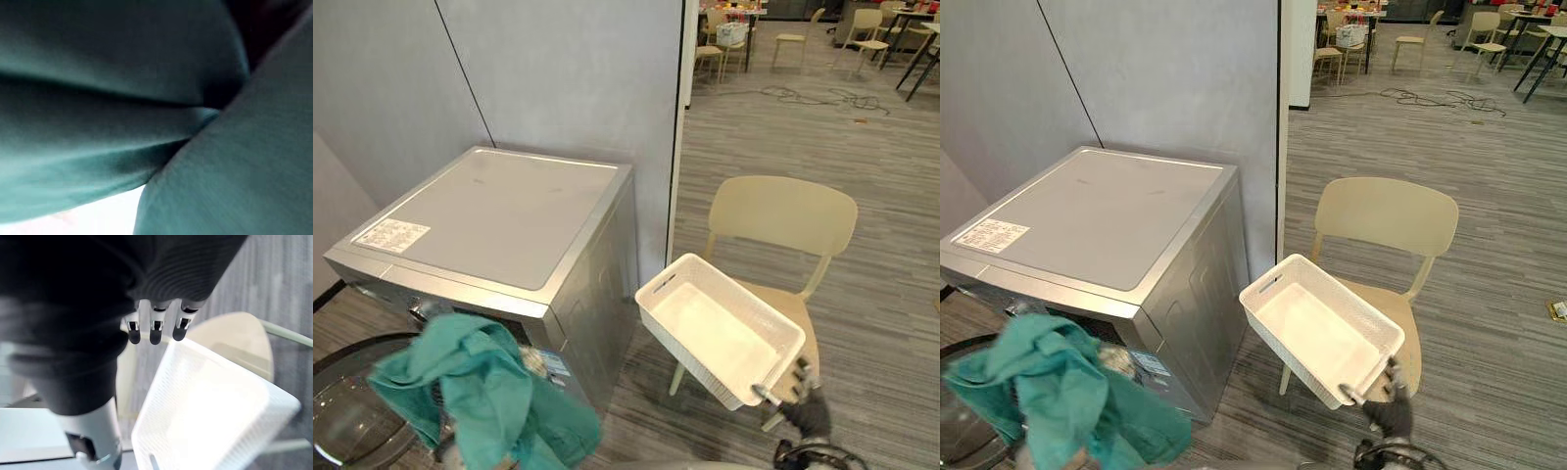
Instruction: Pick up the laundry basket with both hands and put the clothes into the washing machine.
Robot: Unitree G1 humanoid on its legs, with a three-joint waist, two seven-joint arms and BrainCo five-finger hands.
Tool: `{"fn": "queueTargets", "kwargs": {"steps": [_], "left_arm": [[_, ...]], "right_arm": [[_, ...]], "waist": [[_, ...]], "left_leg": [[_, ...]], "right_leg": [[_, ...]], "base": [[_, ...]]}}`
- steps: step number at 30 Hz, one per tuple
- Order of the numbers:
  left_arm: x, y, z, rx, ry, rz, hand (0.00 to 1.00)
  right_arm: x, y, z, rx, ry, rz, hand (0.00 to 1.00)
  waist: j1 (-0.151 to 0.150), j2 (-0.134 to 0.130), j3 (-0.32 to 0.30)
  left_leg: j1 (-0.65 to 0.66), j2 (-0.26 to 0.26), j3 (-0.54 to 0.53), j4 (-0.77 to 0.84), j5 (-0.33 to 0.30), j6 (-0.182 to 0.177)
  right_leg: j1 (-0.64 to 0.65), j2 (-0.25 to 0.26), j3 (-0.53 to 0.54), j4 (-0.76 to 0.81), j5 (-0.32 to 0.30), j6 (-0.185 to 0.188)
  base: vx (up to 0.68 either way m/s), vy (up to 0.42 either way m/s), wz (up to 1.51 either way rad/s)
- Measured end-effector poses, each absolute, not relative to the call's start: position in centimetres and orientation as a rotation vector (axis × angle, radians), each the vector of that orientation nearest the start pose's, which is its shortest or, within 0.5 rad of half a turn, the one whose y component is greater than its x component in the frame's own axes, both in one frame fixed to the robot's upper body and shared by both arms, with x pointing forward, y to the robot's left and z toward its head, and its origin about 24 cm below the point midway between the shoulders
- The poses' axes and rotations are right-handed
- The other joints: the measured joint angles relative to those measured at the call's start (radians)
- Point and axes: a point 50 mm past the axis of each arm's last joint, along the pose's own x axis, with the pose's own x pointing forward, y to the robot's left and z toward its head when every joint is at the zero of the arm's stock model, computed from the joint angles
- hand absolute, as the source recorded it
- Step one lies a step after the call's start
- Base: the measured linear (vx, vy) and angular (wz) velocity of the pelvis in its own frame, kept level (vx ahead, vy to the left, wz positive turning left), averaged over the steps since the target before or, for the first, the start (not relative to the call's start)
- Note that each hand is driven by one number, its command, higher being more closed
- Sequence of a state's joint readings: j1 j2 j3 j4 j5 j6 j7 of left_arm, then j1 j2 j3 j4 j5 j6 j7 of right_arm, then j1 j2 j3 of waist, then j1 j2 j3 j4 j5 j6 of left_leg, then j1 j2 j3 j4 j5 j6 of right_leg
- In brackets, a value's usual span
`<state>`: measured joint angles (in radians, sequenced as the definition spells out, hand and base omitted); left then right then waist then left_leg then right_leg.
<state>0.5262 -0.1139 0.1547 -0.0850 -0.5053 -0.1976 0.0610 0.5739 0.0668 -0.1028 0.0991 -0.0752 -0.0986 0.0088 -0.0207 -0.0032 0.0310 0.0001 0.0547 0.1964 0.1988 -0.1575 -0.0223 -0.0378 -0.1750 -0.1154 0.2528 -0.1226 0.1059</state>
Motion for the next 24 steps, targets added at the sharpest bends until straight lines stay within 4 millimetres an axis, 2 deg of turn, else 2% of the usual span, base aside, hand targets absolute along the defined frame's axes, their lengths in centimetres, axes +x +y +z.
{"fn": "queueTargets", "kwargs": {"steps": [3, 5, 6, 8, 10, 11, 12, 13, 14, 15, 16, 17, 18, 20, 22, 23, 24], "left_arm": [[12.6, 18.5, -2.7, -0.528, 0.199, 0.413, 1.00], [13.0, 17.8, -2.6, -0.534, 0.195, 0.359, 1.00], [13.4, 17.8, -2.4, -0.538, 0.183, 0.344, 1.00], [13.9, 17.8, -2.1, -0.545, 0.164, 0.332, 1.00], [14.1, 17.6, -2.1, -0.549, 0.169, 0.325, 1.00], [14.2, 17.5, -2.1, -0.551, 0.174, 0.318, 1.00], [14.5, 17.3, -2.1, -0.554, 0.173, 0.307, 1.00], [14.4, 17.4, -2.1, -0.551, 0.175, 0.306, 1.00], [14.4, 17.4, -2.1, -0.550, 0.176, 0.307, 1.00], [14.5, 17.4, -1.9, -0.548, 0.170, 0.304, 1.00], [14.6, 17.4, -1.9, -0.544, 0.168, 0.301, 1.00], [15.2, 16.9, -1.6, -0.544, 0.157, 0.270, 1.00], [15.4, 16.7, -1.5, -0.545, 0.154, 0.258, 1.00], [16.1, 15.7, -1.2, -0.553, 0.151, 0.212, 1.00], [16.6, 14.9, -0.9, -0.568, 0.144, 0.173, 1.00], [17.1, 14.1, -0.7, -0.595, 0.141, 0.133, 1.00], [17.3, 13.3, -0.7, -0.617, 0.146, 0.100, 1.00]], "right_arm": [[8.9, -17.1, -8.2, -0.010, 0.616, -0.150, 0.00], [9.5, -16.0, -8.9, 0.010, 0.636, -0.092, 0.00], [10.2, -15.4, -9.2, 0.030, 0.633, -0.068, 0.00], [11.7, -14.9, -8.9, 0.035, 0.600, -0.041, 0.00], [13.4, -15.0, -8.3, 0.021, 0.550, -0.036, 0.00], [14.3, -15.6, -8.0, 0.008, 0.525, -0.049, 0.00], [14.9, -16.2, -7.7, -0.004, 0.506, -0.077, 0.00], [14.9, -16.4, -7.7, -0.002, 0.505, -0.089, 0.00], [14.8, -16.6, -7.7, 0.000, 0.505, -0.098, 0.00], [14.8, -17.0, -7.6, -0.002, 0.503, -0.127, 0.00], [14.7, -17.3, -7.6, 0.001, 0.505, -0.141, 0.00], [14.4, -17.8, -7.7, 0.006, 0.513, -0.175, 0.00], [14.2, -18.0, -7.8, 0.002, 0.516, -0.189, 0.00], [14.0, -18.8, -7.7, -0.010, 0.519, -0.228, 0.00], [14.1, -19.4, -7.7, -0.022, 0.520, -0.253, 0.00], [14.0, -20.0, -7.6, -0.035, 0.522, -0.271, 0.00], [14.1, -20.6, -7.4, -0.051, 0.520, -0.287, 0.00]], "waist": [[0.014, -0.007, 0.011], [0.016, -0.015, 0.028], [0.019, -0.022, 0.043], [0.047, -0.035, 0.079], [0.064, -0.032, 0.104], [0.063, -0.017, 0.116], [0.066, -0.001, 0.134], [0.072, 0.001, 0.135], [0.075, -0.004, 0.138], [0.077, 0.002, 0.140], [0.077, 0.006, 0.140], [0.077, 0.006, 0.140], [0.077, 0.006, 0.140], [0.066, 0.002, 0.139], [0.061, 0.002, 0.139], [0.062, 0.014, 0.132], [0.062, 0.036, 0.119]], "left_leg": [[-0.009, 0.000, -0.014, 0.034, -0.017, 0.002], [-0.029, -0.002, -0.044, 0.066, -0.024, -0.004], [-0.052, 0.000, -0.062, 0.099, -0.030, -0.012], [-0.120, 0.010, -0.092, 0.160, -0.034, -0.016], [-0.184, 0.008, -0.140, 0.208, -0.037, -0.022], [-0.225, -0.002, -0.176, 0.236, -0.036, -0.029], [-0.243, 0.000, -0.191, 0.235, -0.052, -0.030], [-0.246, 0.015, -0.161, 0.230, -0.054, -0.026], [-0.250, 0.037, -0.128, 0.232, -0.056, -0.023], [-0.275, 0.080, -0.079, 0.301, -0.063, -0.006], [-0.288, 0.104, -0.077, 0.333, -0.067, -0.005], [-0.301, 0.187, -0.055, 0.380, -0.066, -0.005], [-0.300, 0.227, -0.049, 0.381, -0.066, -0.005], [-0.286, 0.348, -0.058, 0.337, -0.055, -0.022], [-0.265, 0.393, -0.058, 0.285, -0.040, -0.045], [-0.248, 0.413, -0.056, 0.254, -0.023, -0.069], [-0.232, 0.416, -0.053, 0.230, -0.005, -0.120]], "right_leg": [[0.000, -0.009, -0.014, 0.038, -0.028, 0.002], [-0.003, -0.016, -0.032, 0.073, -0.053, 0.001], [-0.010, -0.019, -0.055, 0.102, -0.072, -0.006], [-0.050, -0.019, -0.089, 0.156, -0.099, -0.019], [-0.079, -0.016, -0.136, 0.200, -0.115, -0.034], [-0.090, -0.025, -0.176, 0.229, -0.133, -0.040], [-0.093, -0.064, -0.229, 0.270, -0.149, -0.047], [-0.092, -0.073, -0.249, 0.272, -0.149, -0.048], [-0.088, -0.082, -0.268, 0.271, -0.150, -0.049], [-0.080, -0.101, -0.308, 0.274, -0.155, -0.057], [-0.074, -0.107, -0.329, 0.274, -0.155, -0.057], [-0.062, -0.125, -0.373, 0.279, -0.155, -0.056], [-0.058, -0.130, -0.387, 0.282, -0.155, -0.056], [-0.072, -0.177, -0.408, 0.312, -0.147, -0.043], [-0.092, -0.214, -0.401, 0.325, -0.129, -0.008], [-0.109, -0.238, -0.387, 0.323, -0.112, 0.035], [-0.117, -0.250, -0.376, 0.309, -0.084, 0.080]], "base": [[0.05, -0.011, 0.18], [0.03, -0.040, 0.43], [-0.02, -0.073, 0.57], [-0.05, -0.091, 0.60], [-0.11, -0.110, 0.77], [-0.14, -0.131, 1.34], [-0.11, -0.111, 1.20], [-0.07, -0.125, 0.95], [-0.03, -0.062, 0.77], [-0.02, -0.030, 0.78], [-0.03, 0.041, 1.00], [-0.03, 0.073, 0.79], [-0.05, 0.148, 0.88], [-0.06, 0.322, 0.57], [-0.02, 0.403, 0.27], [0.00, 0.507, 0.20], [0.01, 0.581, 0.21]]}}
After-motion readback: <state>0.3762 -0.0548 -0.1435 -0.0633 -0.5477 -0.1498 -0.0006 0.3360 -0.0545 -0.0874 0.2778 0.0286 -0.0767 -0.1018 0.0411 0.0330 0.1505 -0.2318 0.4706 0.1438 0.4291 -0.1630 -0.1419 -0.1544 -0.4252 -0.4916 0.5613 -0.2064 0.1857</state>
